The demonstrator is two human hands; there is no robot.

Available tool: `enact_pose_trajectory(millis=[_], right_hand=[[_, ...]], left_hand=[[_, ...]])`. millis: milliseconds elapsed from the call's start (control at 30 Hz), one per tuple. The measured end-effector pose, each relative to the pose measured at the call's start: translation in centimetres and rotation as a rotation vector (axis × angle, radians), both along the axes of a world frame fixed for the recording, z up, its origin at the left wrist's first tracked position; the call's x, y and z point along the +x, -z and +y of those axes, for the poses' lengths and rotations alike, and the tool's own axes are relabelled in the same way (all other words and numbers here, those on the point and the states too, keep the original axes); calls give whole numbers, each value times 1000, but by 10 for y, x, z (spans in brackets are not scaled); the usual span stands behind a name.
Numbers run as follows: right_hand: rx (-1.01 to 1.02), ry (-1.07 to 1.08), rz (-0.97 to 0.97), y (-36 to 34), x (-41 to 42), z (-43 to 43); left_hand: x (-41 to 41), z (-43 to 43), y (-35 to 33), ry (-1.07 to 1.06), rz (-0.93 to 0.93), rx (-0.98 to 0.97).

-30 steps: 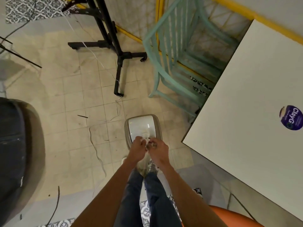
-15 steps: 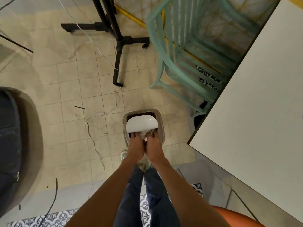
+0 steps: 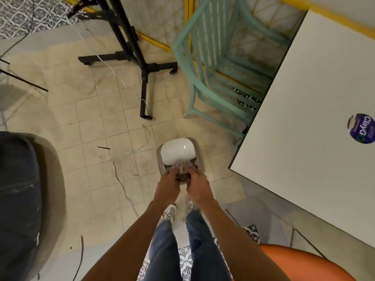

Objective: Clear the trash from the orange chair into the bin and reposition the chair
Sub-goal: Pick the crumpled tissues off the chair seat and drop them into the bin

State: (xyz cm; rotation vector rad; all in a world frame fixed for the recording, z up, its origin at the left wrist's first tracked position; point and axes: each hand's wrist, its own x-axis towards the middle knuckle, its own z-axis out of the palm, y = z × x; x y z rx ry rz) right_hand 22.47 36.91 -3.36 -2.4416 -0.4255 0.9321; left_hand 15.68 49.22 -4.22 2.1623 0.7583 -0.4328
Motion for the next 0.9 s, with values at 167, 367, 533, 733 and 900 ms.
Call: enact_pose_trajectory(millis=[167, 367, 533, 733, 900], right_hand=[[0, 162, -13, -41, -25, -19], [-45, 328, -78, -91, -79, -56], [-39, 505, -158, -125, -131, -96], [-38, 711, -210, -147, -184, -163], [-46, 871, -225, -147, -226, -225]], left_hand=[[-24, 3, -32, 136, 3, 60], [-45, -5, -86, 294, -27, 123], [-61, -27, -123, 469, -90, 180], [-77, -83, -142, 662, -158, 218], [-88, -158, -154, 837, -185, 244]])
